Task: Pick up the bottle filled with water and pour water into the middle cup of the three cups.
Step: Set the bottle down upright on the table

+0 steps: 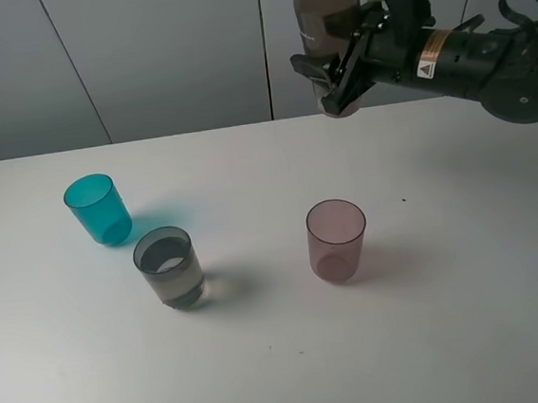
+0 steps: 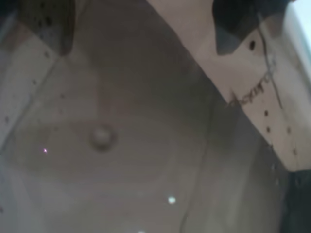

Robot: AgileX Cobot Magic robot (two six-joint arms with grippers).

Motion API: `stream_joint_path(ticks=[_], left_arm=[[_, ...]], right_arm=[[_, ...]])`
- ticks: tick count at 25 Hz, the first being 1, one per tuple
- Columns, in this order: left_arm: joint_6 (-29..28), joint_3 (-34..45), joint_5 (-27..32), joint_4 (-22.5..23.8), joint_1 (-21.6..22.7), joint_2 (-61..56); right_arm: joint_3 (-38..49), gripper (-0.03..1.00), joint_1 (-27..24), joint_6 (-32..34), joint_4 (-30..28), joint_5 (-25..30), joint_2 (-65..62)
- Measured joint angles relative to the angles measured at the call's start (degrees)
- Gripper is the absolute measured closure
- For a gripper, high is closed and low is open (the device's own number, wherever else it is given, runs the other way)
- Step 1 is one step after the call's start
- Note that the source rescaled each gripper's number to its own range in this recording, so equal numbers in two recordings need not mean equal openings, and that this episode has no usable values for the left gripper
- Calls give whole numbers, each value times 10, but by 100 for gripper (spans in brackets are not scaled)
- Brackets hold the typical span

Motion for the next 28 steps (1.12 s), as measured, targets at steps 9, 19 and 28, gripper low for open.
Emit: stream_joint_path(ticks=[9, 19, 28], left_arm=[[0, 0, 0, 0, 0, 0], [-1, 0, 0, 0, 0, 0], [-1, 0, 0, 0, 0, 0]], right_arm=[[47, 96, -97, 93, 16, -7, -4], [47, 96, -136, 87, 194, -24, 114], [49, 96, -136, 41, 201, -115, 187]])
